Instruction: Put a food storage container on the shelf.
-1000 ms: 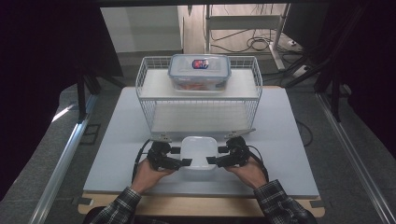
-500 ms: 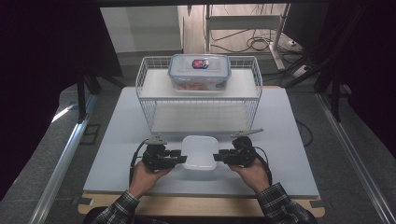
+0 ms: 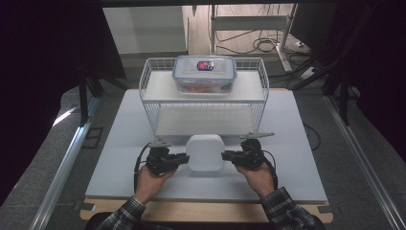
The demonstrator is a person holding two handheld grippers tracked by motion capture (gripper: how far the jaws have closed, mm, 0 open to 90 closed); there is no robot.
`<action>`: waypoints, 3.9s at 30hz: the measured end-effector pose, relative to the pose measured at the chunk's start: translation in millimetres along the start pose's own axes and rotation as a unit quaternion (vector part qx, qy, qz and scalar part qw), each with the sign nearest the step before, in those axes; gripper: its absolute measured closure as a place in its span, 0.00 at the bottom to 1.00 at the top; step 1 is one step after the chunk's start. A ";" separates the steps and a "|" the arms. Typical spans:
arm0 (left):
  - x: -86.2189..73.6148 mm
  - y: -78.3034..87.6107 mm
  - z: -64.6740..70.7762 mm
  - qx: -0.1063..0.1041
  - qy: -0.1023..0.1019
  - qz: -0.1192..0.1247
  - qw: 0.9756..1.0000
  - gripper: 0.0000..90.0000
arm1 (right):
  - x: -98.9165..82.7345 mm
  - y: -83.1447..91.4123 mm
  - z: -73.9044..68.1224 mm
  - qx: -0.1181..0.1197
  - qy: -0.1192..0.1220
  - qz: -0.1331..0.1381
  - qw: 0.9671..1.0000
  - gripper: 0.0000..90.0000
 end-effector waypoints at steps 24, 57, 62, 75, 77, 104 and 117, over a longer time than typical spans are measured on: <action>92.4 45.2 12.0 0.023 -0.040 0.069 0.997 0.87 | 82.4 36.4 -27.8 0.010 0.052 0.073 0.996 0.88; 208.7 89.0 21.2 0.033 -0.065 0.120 0.990 0.87 | 197.7 82.2 -57.1 -0.006 0.094 0.133 0.987 0.88; 226.8 94.9 18.4 0.034 -0.065 0.125 0.989 0.86 | 217.7 86.6 -61.9 -0.008 0.097 0.145 0.985 0.88; 267.7 92.9 4.1 0.036 -0.048 0.135 0.989 0.86 | 262.0 86.4 -56.3 -0.018 0.092 0.160 0.983 0.88; 272.3 90.0 0.3 0.037 -0.044 0.137 0.989 0.86 | 267.0 84.3 -53.2 -0.021 0.090 0.162 0.982 0.88; 293.5 58.7 -19.3 0.045 -0.027 0.133 0.990 0.69 | 285.9 54.5 -17.1 -0.026 0.031 0.162 0.986 0.72; 301.9 49.1 -28.6 0.059 -0.015 0.145 0.988 0.60 | 291.7 44.5 -9.9 -0.050 0.030 0.167 0.984 0.65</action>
Point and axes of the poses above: each handheld gripper's, and its own axes: y roughly backward along the jaws, x roughly out of its top, z roughly to its right, the point moved 10 cm from there along -y, roughly forward along the jaws, and after that the axes turned 6 degrees about z, right-handed, at the moved point
